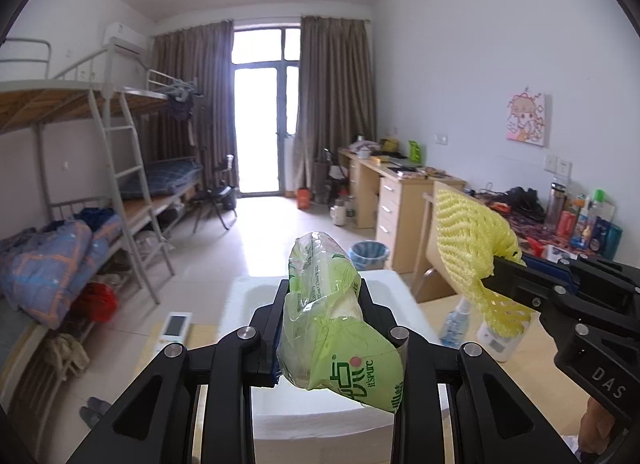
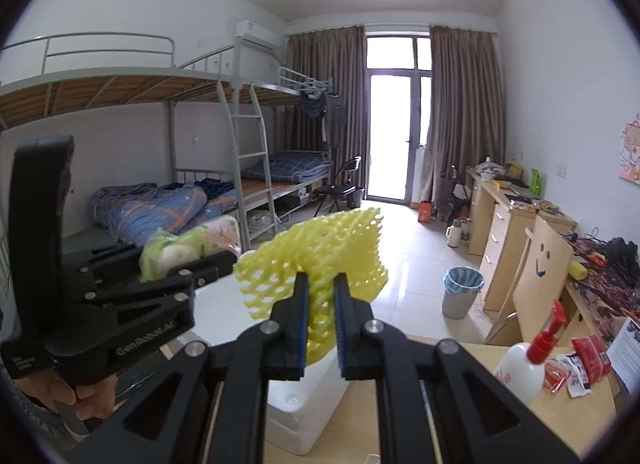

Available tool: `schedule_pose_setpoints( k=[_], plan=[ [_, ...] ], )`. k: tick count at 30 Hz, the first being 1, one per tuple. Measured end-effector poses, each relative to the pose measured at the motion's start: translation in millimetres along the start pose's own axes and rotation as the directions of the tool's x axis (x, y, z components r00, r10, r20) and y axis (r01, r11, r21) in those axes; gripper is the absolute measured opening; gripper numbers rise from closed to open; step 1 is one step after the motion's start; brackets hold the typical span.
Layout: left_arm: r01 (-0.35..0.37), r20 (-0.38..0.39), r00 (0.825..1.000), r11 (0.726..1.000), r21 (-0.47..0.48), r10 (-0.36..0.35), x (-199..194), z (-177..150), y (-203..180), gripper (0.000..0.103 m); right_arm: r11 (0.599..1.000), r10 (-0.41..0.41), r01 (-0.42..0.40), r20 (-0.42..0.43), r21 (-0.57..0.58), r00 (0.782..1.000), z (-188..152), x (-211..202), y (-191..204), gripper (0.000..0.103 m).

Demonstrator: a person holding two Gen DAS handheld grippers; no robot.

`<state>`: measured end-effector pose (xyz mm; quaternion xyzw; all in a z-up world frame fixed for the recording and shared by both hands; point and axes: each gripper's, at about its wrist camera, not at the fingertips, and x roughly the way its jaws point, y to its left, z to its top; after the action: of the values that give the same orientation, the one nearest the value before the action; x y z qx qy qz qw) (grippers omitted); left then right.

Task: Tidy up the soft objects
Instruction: 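Carry the tissue pack and yellow net over the white foam box with both tools, then open the left tool to drop the tissue pack into the foam box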

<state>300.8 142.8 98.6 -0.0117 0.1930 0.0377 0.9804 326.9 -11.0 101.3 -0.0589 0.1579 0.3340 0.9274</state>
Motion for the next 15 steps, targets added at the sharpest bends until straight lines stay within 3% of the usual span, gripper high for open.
schedule_pose_setpoints(
  k=[15],
  plan=[
    [-0.007, -0.073, 0.997, 1.000, 0.000, 0.007, 32.9, -5.2, 5.9, 0.031, 1.000, 0.001, -0.001, -0.012, 0.016, 1.000, -1.6, 12.1, -5.1, 0.014]
  ],
)
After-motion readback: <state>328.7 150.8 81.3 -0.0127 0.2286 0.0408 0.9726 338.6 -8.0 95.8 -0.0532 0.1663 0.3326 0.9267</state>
